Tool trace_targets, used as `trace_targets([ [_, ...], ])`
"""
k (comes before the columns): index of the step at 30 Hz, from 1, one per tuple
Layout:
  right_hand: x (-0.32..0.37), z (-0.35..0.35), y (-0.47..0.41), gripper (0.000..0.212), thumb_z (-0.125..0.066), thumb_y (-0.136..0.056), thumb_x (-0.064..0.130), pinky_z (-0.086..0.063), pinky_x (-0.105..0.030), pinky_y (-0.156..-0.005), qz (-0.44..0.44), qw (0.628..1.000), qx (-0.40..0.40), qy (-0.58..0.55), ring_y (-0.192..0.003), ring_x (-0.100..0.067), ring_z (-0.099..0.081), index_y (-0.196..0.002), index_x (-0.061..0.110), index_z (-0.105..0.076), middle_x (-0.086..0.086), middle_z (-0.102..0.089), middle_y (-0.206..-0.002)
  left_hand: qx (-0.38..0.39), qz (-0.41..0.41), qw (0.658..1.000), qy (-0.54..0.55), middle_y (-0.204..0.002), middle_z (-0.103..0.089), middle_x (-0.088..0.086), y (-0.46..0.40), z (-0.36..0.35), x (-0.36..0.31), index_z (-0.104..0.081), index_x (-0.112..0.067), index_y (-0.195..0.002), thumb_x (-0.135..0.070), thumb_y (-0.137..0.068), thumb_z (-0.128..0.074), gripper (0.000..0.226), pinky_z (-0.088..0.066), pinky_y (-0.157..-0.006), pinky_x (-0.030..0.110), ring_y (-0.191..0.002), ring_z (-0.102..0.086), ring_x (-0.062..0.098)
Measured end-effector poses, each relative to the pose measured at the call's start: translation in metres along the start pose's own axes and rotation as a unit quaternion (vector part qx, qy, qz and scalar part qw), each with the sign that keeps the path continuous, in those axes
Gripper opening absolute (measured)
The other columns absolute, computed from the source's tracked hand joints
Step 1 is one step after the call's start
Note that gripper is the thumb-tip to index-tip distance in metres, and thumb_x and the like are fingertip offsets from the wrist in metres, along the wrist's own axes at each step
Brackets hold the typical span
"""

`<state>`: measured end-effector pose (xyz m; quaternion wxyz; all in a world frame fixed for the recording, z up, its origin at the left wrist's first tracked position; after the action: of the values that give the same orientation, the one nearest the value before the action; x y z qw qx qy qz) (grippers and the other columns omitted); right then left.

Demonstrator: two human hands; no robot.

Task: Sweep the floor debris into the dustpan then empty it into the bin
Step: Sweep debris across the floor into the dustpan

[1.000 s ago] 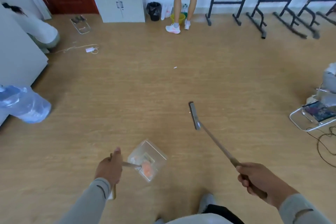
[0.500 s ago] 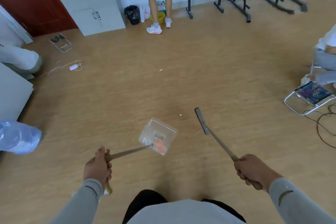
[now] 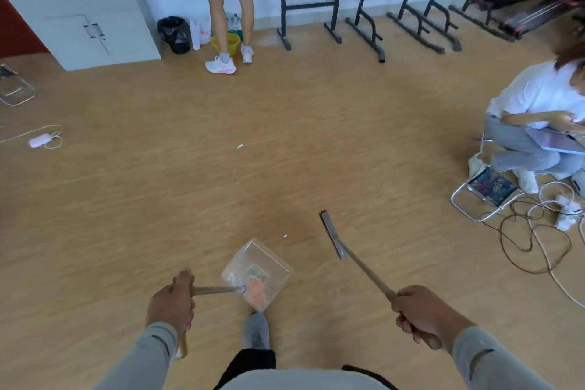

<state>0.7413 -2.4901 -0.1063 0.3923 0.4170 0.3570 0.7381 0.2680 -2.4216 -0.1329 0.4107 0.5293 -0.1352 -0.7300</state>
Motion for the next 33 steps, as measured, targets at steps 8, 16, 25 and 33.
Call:
trace_targets([
  [8,0.086,-0.03,-0.016,0.025,-0.048,-0.098,0.016,-0.035,-0.028,-0.044,-0.053,0.996,-0.061,-0.025,-0.051,-0.023,-0.045,-0.093,-0.005,-0.062,-0.017,-0.064,-0.06,0.048,-0.047,0.994,-0.091,-0.047,-0.046,0.007,-0.092,-0.008,-0.046,-0.053,-0.006,-0.064,-0.068,-0.1,-0.041,0.073,-0.037,-0.05,0.031,-0.04,-0.04,0.02],
  [16,0.141,-0.012,-0.063,0.025,-0.053,-0.096,0.012,-0.038,-0.026,-0.041,-0.101,0.991,-0.087,-0.026,-0.041,-0.024,-0.046,-0.097,-0.01,-0.065,-0.019,-0.068,-0.061,0.031,-0.033,0.974,-0.222,-0.04,-0.038,0.002,-0.153,-0.035,-0.072,-0.049,-0.009,-0.056,-0.071,-0.101,-0.031,0.078,-0.032,-0.049,0.029,-0.038,-0.036,0.021],
  [25,0.184,-0.012,-0.123,0.03,-0.045,-0.098,0.014,-0.036,-0.02,-0.037,-0.124,0.987,-0.095,0.021,-0.032,-0.02,-0.047,-0.099,-0.008,-0.065,-0.018,-0.07,-0.066,0.023,-0.035,0.953,-0.299,-0.047,-0.045,0.003,-0.189,-0.078,-0.075,-0.052,-0.012,-0.06,-0.075,-0.098,-0.029,0.078,-0.032,-0.048,0.03,-0.042,-0.042,0.025],
  [33,0.188,-0.076,-0.133,0.023,-0.04,-0.088,0.009,-0.04,-0.033,-0.055,-0.153,0.988,-0.015,0.009,-0.042,-0.023,-0.047,-0.087,-0.002,-0.06,-0.019,-0.076,-0.071,0.001,-0.054,0.954,-0.293,-0.068,-0.065,0.012,-0.199,-0.098,-0.087,-0.063,-0.011,-0.077,-0.075,-0.097,-0.033,0.074,-0.041,-0.05,0.032,-0.059,-0.062,0.034],
])
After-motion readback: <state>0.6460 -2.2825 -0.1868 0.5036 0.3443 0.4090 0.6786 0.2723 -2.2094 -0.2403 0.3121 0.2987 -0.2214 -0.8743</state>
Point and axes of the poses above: each hand's wrist, its own y-axis away from the middle knuckle, its own z-axis out of the back of the hand, x = y × z, the point moved 2 cm from there along -y, towards the middle knuckle
